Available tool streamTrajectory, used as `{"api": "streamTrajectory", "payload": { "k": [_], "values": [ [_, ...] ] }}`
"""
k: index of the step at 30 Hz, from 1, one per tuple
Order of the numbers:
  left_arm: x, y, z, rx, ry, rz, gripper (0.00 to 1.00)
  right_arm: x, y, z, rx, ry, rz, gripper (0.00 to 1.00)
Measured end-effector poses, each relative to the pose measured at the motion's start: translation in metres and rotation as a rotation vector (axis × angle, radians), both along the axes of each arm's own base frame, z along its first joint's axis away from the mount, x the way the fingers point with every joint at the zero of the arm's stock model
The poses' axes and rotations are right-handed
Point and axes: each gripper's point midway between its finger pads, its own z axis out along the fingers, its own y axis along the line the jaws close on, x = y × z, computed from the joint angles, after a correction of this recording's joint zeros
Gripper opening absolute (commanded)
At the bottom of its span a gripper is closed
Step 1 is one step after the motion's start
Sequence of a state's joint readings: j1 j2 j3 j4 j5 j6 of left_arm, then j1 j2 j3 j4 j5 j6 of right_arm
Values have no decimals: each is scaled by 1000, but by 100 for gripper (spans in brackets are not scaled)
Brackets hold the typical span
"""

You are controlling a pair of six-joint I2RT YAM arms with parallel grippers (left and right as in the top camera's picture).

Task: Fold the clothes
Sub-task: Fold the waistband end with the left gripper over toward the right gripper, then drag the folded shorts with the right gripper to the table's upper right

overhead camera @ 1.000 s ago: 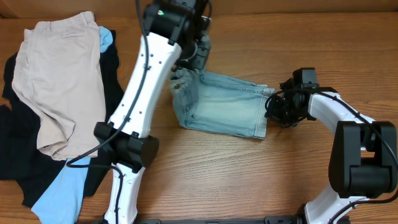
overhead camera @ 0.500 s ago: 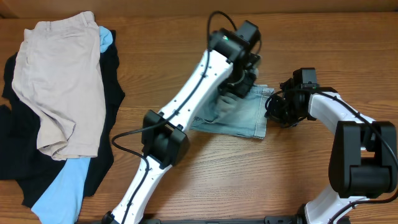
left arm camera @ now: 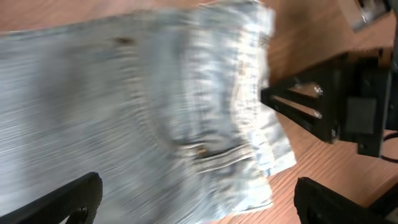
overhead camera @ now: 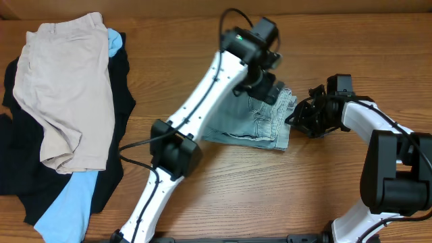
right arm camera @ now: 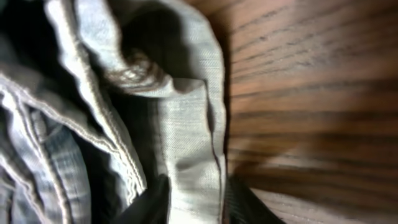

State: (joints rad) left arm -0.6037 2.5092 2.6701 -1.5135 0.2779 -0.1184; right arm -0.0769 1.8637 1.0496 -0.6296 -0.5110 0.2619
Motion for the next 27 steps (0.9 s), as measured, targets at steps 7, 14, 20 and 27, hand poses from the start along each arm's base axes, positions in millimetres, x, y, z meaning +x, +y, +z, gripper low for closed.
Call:
{"api": "streamTrajectory", "payload": {
  "k": [7,14,20,27],
  "values": [
    [46,75,39,-29,-47,178,100,-4,12,9,92,-2,32,81],
    [65,128,44,-18,-41,274,100,-19,5,14,163,44,30,85],
    [63,125,44,-22,-40,253,100,-11,-31,18,182,-16,-34,96],
    [62,125,44,-20,-46,230,100,10,-21,23,169,-140,32,99]
  ]
}}
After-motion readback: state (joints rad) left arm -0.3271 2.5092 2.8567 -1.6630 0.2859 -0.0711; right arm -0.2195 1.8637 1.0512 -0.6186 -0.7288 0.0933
